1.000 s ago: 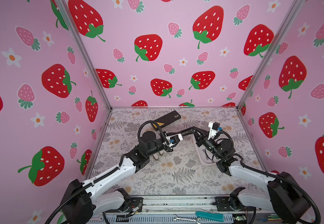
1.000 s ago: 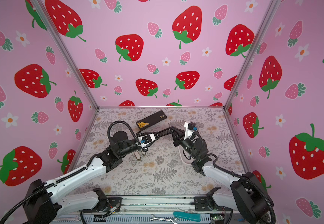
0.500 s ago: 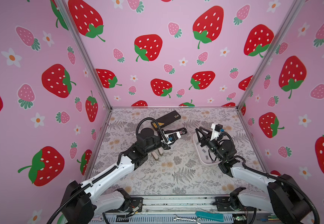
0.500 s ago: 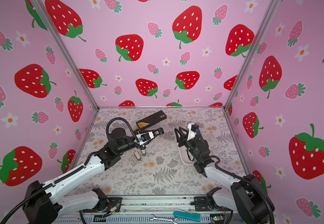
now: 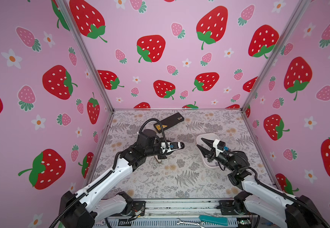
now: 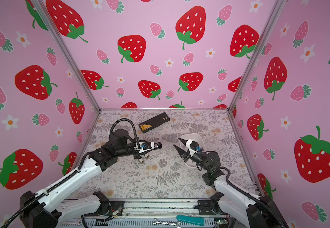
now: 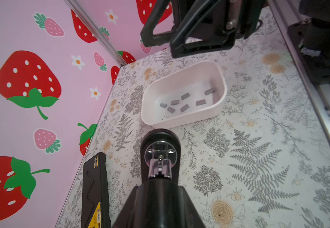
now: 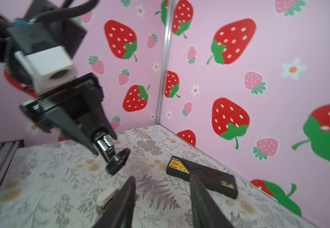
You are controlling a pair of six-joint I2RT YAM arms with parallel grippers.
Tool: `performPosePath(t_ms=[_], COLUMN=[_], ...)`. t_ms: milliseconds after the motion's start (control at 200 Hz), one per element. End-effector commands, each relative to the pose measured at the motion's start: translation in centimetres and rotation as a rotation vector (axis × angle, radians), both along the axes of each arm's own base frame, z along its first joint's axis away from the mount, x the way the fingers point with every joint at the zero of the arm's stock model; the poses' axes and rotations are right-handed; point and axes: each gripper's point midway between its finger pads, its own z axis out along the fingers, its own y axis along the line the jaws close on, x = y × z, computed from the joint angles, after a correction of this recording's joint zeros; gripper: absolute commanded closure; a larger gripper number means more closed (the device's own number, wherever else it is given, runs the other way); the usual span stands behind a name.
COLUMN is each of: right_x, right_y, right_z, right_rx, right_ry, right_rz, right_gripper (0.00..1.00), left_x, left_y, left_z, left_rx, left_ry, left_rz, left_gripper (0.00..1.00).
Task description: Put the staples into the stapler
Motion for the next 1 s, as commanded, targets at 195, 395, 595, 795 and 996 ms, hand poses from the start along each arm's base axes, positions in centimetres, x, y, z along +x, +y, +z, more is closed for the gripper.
performPosePath(t_ms=[195, 395, 595, 795, 996], right_x=[-7.9, -7.9, -7.8, -8.0, -7.3], right_y=[2.6, 4.7, 6.1, 7.7, 8.6], right_z=[-1.1, -2.0, -2.5, -3.3, -4.1], right_rx=[-0.159, -0.230, -0.254, -0.304, -0.340], right_ry=[-0.339, -0.312, -0.278, -0.257, -0.246], right_rz=[0.319, 0.378, 0.414, 0.462, 0.441], right_gripper=[0.48, 0.55, 0.66, 0.68, 0.67], left_x=[-2.9, -4.3, -5.0, -5.4, -5.6], left_y=[-0.5, -1.2, -1.9, -2.3, -2.5], left_z=[-0.4, -1.1, -1.0, -0.2, 0.1], left_rx=[0.091, 0.142, 0.165, 0.146, 0.136], left_ry=[0.015, -0.018, -0.045, -0.053, -0.056], left_rz=[-0.163, -0.225, -0.256, -0.268, -0.277], left_gripper=[1.00, 1.00, 1.00, 1.00, 1.00])
